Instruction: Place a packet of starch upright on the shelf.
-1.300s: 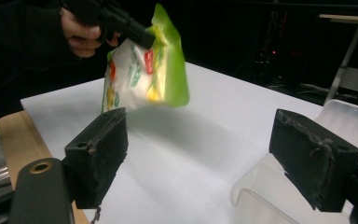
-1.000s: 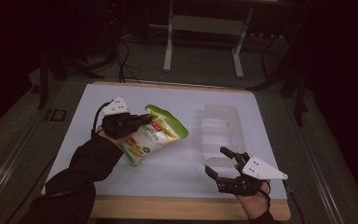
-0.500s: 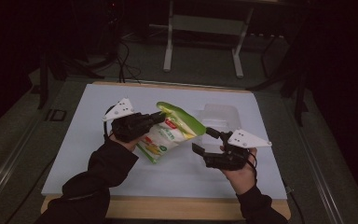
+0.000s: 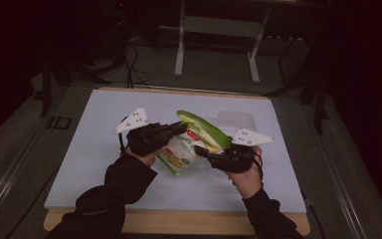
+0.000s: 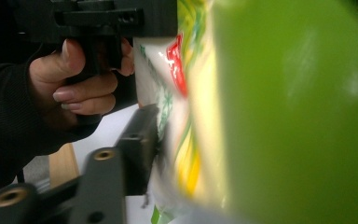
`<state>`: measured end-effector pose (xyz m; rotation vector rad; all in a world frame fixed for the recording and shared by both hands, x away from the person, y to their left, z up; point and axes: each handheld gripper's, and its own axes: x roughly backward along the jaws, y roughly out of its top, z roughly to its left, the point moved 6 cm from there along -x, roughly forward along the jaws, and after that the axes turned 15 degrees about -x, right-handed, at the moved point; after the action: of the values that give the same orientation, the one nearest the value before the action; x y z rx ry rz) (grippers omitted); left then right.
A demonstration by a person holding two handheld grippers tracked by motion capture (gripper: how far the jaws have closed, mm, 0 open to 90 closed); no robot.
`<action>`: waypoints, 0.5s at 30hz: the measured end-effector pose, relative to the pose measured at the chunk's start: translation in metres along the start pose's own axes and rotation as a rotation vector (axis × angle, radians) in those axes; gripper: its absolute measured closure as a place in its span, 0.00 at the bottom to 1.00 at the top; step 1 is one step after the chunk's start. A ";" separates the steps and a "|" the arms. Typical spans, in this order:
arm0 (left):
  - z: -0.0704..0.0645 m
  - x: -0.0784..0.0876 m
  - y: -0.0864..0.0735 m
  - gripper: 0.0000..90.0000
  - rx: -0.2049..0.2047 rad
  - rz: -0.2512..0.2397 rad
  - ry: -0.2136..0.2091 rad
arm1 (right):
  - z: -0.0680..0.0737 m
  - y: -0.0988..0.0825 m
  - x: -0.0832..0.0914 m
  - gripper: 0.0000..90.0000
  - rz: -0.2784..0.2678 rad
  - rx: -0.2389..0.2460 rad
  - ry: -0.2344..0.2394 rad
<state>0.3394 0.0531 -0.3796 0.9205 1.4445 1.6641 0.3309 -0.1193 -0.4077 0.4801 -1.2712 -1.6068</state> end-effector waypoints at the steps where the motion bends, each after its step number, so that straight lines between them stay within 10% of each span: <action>1: -0.001 0.000 0.001 0.98 0.001 -0.002 -0.004 | 0.001 0.001 0.000 0.72 0.010 0.009 0.004; 15: 0.001 0.001 -0.002 0.95 0.036 -0.012 -0.060 | 0.000 0.015 0.006 0.92 0.160 0.023 0.044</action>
<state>0.3396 0.0545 -0.3817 0.9710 1.4417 1.5929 0.3351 -0.1243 -0.3931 0.4151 -1.2636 -1.4427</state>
